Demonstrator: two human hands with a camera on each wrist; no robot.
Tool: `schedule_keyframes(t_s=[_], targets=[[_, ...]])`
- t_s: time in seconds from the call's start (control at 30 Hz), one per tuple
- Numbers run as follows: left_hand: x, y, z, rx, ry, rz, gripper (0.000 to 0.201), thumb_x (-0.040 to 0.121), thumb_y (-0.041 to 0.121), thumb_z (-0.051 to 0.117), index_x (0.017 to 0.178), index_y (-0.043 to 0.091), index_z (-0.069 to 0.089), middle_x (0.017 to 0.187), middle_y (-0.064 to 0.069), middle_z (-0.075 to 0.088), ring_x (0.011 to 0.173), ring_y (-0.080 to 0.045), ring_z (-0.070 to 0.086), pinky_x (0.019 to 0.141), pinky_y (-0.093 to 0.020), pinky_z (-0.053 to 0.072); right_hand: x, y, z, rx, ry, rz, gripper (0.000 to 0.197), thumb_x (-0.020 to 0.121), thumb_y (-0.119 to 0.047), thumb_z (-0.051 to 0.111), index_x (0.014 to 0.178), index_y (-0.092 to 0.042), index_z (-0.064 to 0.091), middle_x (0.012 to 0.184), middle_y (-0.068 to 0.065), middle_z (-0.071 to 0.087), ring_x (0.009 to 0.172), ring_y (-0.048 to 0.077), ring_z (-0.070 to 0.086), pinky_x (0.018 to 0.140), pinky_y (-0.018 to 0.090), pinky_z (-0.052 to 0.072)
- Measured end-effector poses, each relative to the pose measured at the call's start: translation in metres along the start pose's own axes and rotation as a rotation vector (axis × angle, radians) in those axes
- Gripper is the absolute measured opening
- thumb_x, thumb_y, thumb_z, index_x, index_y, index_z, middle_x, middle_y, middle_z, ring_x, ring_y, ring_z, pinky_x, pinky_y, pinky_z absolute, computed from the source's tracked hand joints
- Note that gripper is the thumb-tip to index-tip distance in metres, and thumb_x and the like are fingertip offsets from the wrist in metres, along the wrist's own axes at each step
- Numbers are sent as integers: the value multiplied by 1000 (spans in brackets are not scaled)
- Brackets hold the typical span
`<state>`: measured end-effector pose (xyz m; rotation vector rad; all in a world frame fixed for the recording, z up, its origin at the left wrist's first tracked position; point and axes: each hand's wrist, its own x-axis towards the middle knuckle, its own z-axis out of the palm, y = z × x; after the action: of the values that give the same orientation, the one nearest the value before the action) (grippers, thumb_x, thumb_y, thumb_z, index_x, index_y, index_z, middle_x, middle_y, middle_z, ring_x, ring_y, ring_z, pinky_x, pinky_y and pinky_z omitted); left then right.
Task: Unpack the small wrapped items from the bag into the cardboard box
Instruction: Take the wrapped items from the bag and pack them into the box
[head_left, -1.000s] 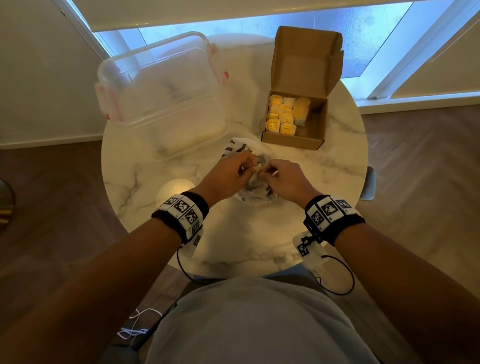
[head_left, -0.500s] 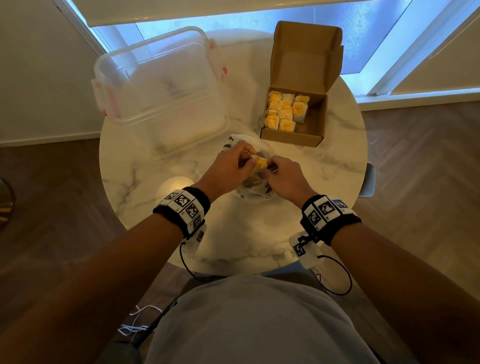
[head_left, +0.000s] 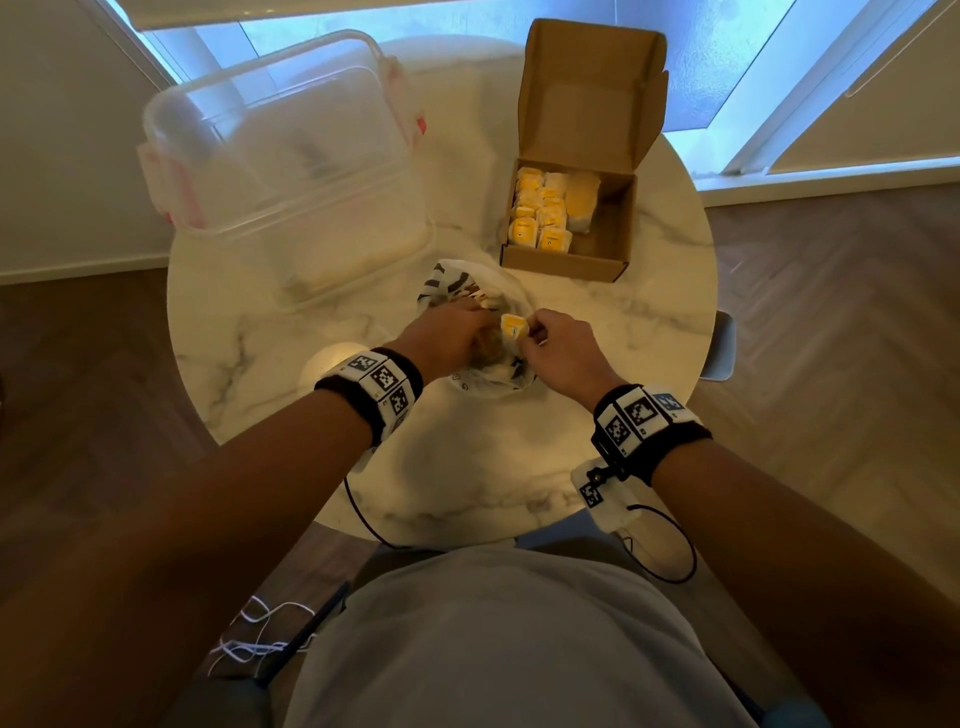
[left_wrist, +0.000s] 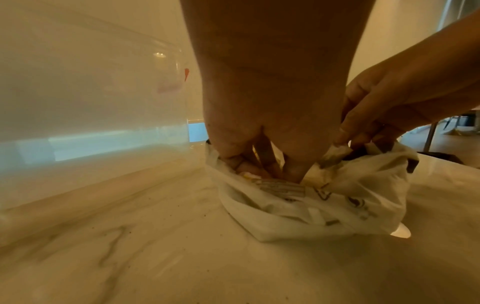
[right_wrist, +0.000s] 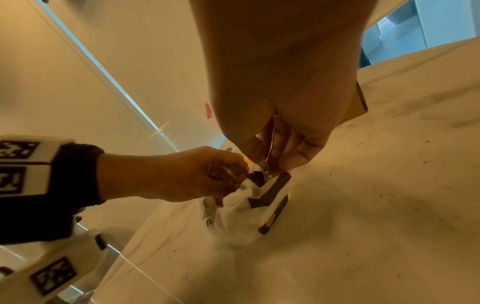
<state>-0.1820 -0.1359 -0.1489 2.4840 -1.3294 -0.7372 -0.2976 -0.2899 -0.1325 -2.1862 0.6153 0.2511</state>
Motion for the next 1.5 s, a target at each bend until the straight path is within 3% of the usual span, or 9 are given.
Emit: schedule_keyframes(t_s=[0.17, 0.47, 0.63, 0.77, 0.93, 1.13, 1.23, 1.37, 1.5], targets=[[2, 0, 4, 115, -16, 5, 43, 91, 41, 62, 132, 30, 60, 137, -10, 52, 121, -34, 53, 101, -47, 47, 0, 0, -3, 4, -9, 8, 5, 94, -19, 59, 90, -17, 62, 89, 3, 67, 80, 18, 57, 65, 22, 38], [-2, 0, 1, 240, -44, -26, 56, 91, 35, 67, 143, 25, 50, 140, -11, 49, 127, -35, 47, 106, -49, 43, -1, 0, -7, 4, -6, 16, 6, 94, -18, 59, 89, -16, 62, 91, 6, 68, 82, 20, 58, 70, 25, 39], [-5, 0, -10, 203, 3, -13, 39, 89, 28, 68, 126, 15, 61, 127, -9, 56, 113, -32, 55, 94, -43, 45, -1, 2, -5, -5, -1, 12, 9, 93, -18, 58, 85, -16, 60, 90, 6, 69, 82, 21, 59, 69, 24, 36], [-10, -9, -22, 81, -1, 22, 13, 91, 22, 63, 104, 19, 63, 105, -4, 64, 91, -28, 61, 80, -39, 51, 0, 3, -6, 3, 11, 14, 8, 93, -18, 58, 88, -15, 63, 92, 6, 70, 84, 21, 61, 70, 24, 38], [-19, -20, -33, -24, 34, -2, 16, 97, 36, 57, 107, 26, 65, 102, 0, 65, 91, -22, 61, 81, -39, 51, 2, 0, -6, 5, 24, 1, 8, 94, -21, 59, 92, -15, 64, 95, 5, 69, 87, 21, 61, 72, 23, 38], [-31, -25, -36, -54, 88, 36, 13, 95, 33, 63, 106, 29, 68, 100, 7, 62, 93, -18, 57, 81, -35, 47, 6, -7, -9, 24, 76, -69, 16, 95, -24, 59, 95, -10, 66, 93, 4, 71, 87, 21, 62, 71, 25, 40], [-34, -19, -38, -148, 76, 60, 16, 97, 28, 61, 110, 24, 69, 98, 8, 57, 86, -14, 56, 77, -25, 41, 9, -11, -10, 37, 104, -98, 14, 95, -25, 61, 95, -12, 67, 93, 1, 71, 86, 18, 62, 71, 23, 39], [-38, -15, -40, -202, 63, 112, 17, 98, 27, 60, 112, 24, 70, 99, 4, 60, 85, -12, 55, 75, -22, 41, 9, -18, -10, 48, 66, -141, 11, 94, -23, 64, 98, -14, 68, 92, -5, 68, 84, 11, 59, 73, 19, 40], [-40, -6, -45, -350, 156, 111, 17, 95, 28, 65, 112, 25, 68, 100, 4, 66, 88, -8, 60, 76, -20, 48, 7, -20, -10, 53, -9, -226, 2, 94, -19, 67, 96, -19, 68, 92, -7, 66, 81, 9, 58, 67, 2, 38]])
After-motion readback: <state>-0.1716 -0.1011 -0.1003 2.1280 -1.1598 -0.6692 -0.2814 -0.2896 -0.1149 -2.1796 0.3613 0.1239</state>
